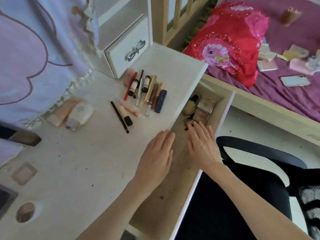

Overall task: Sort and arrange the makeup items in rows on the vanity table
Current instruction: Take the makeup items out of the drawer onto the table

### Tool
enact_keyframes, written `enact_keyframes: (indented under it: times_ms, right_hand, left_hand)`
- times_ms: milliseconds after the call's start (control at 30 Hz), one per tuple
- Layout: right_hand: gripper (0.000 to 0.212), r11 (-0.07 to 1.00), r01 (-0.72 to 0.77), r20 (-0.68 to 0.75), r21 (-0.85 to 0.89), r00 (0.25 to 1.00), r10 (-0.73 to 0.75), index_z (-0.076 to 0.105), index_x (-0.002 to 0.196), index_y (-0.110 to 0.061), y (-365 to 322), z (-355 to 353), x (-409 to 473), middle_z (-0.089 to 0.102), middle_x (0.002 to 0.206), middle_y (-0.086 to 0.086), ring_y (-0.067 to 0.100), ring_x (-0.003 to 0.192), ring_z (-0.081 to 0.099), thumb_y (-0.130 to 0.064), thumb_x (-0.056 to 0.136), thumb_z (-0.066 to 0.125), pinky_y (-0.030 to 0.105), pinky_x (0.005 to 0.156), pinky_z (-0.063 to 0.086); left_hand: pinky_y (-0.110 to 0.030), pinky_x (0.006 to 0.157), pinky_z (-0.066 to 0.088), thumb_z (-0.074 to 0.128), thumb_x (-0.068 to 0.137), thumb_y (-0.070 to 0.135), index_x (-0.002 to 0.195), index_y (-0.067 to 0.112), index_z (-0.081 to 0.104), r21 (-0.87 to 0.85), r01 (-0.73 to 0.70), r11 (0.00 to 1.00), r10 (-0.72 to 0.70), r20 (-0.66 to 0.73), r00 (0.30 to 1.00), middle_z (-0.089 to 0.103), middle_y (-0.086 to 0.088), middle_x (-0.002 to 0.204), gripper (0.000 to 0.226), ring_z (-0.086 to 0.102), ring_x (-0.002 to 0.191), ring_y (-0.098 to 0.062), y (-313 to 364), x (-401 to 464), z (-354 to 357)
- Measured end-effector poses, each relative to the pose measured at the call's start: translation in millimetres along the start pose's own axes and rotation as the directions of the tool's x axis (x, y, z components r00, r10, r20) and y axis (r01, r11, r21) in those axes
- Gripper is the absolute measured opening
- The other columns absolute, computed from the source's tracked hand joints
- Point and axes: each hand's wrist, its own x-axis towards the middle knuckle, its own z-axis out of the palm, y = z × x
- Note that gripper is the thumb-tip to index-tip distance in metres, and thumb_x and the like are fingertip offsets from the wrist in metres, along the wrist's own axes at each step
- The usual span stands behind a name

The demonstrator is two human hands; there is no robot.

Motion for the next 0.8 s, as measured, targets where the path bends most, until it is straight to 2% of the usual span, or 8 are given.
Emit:
enact_keyframes:
  times_ms: [67, 233, 300, 367, 433, 500, 633, 800]
  right_hand:
    - [0.052, 0.997, -0.023, 0.024, -0.071, 0.999, 0.024, 0.018, 0.148, -0.009, 26, 9, 11, 0.016, 0.156, 0.009, 0.023, 0.146, 0.006, -0.024, 0.1, 0.031, 0.039, 0.117, -0.006]
    - [0.054, 0.982, -0.056, 0.052, -0.178, 0.996, 0.066, 0.018, 0.146, -0.008, 76, 19, 57, 0.022, 0.153, 0.008, 0.023, 0.144, 0.009, -0.017, 0.097, 0.037, 0.04, 0.116, -0.006]
    - [0.053, 0.968, -0.069, 0.075, -0.241, 0.993, 0.09, 0.023, 0.143, -0.005, 96, 21, 80, 0.029, 0.149, 0.011, 0.025, 0.141, 0.016, -0.014, 0.095, 0.04, 0.041, 0.116, 0.0]
    - [0.051, 0.964, -0.078, 0.118, -0.255, 0.987, 0.111, 0.03, 0.139, -0.002, 109, 22, 105, 0.037, 0.141, 0.015, 0.028, 0.135, 0.028, -0.009, 0.09, 0.044, 0.041, 0.113, 0.016]
    - [0.047, 0.978, -0.121, 0.182, -0.172, 0.972, 0.152, 0.037, 0.133, -0.002, 112, 22, 130, 0.044, 0.132, 0.015, 0.03, 0.125, 0.038, -0.002, 0.086, 0.045, 0.038, 0.093, 0.037]
    - [0.044, 0.982, -0.141, 0.242, -0.126, 0.956, 0.168, 0.038, 0.131, -0.001, 114, 25, 152, 0.045, 0.13, 0.016, 0.031, 0.122, 0.042, -0.001, 0.088, 0.045, 0.036, 0.076, 0.039]
    - [0.046, 0.98, -0.154, 0.32, -0.126, 0.929, 0.187, 0.033, 0.135, 0.002, 122, 36, 186, 0.041, 0.134, 0.02, 0.035, 0.124, 0.04, -0.01, 0.093, 0.045, 0.043, 0.091, 0.042]
    - [0.041, 0.973, -0.199, 0.291, -0.119, 0.93, 0.226, 0.039, 0.129, 0.003, 123, 46, 202, 0.036, 0.13, 0.021, 0.037, 0.12, 0.038, -0.005, 0.09, 0.05, 0.043, 0.095, 0.039]
  left_hand:
    - [-0.029, 0.102, 0.036, 0.056, 0.091, 0.017, 0.134, 0.01, 0.046, -0.007, -0.029, 1.0, 0.029, 0.03, 0.999, 0.049, -0.01, 0.138, 0.045, 0.047, 0.127, -0.023, 14, 11, 23]
    - [-0.027, 0.114, 0.015, 0.031, 0.101, 0.02, 0.147, 0.018, 0.016, -0.059, 0.037, 0.998, -0.025, 0.19, 0.982, 0.015, -0.001, 0.156, 0.049, 0.009, 0.143, -0.013, 28, 54, 82]
    - [-0.032, 0.116, 0.018, 0.032, 0.1, 0.016, 0.148, 0.017, 0.014, -0.079, 0.071, 0.994, -0.049, 0.244, 0.969, 0.011, -0.003, 0.156, 0.051, 0.004, 0.144, -0.014, 29, 75, 102]
    - [-0.034, 0.116, 0.018, 0.034, 0.099, 0.012, 0.148, 0.015, 0.013, -0.08, 0.096, 0.992, -0.071, 0.271, 0.96, 0.008, -0.004, 0.156, 0.053, 0.002, 0.144, -0.016, 28, 96, 119]
    - [-0.033, 0.117, 0.015, 0.036, 0.097, 0.009, 0.148, 0.011, 0.011, -0.096, 0.127, 0.987, -0.096, 0.277, 0.956, 0.007, -0.005, 0.156, 0.056, 0.0, 0.144, -0.017, 27, 115, 132]
    - [-0.033, 0.117, 0.012, 0.039, 0.095, 0.005, 0.148, 0.009, 0.008, -0.117, 0.147, 0.982, -0.106, 0.297, 0.949, 0.004, -0.006, 0.157, 0.061, -0.002, 0.144, -0.018, 26, 132, 142]
    - [-0.036, 0.117, 0.011, 0.044, 0.091, 0.0, 0.148, 0.009, 0.003, -0.089, 0.143, 0.986, -0.106, 0.332, 0.937, -0.001, -0.009, 0.156, 0.071, -0.002, 0.144, -0.022, 20, 153, 159]
    - [-0.041, 0.109, 0.024, 0.047, 0.089, 0.007, 0.148, 0.014, 0.008, -0.086, 0.25, 0.964, -0.221, 0.254, 0.942, 0.014, -0.004, 0.154, 0.071, 0.016, 0.134, -0.026, 25, 168, 176]
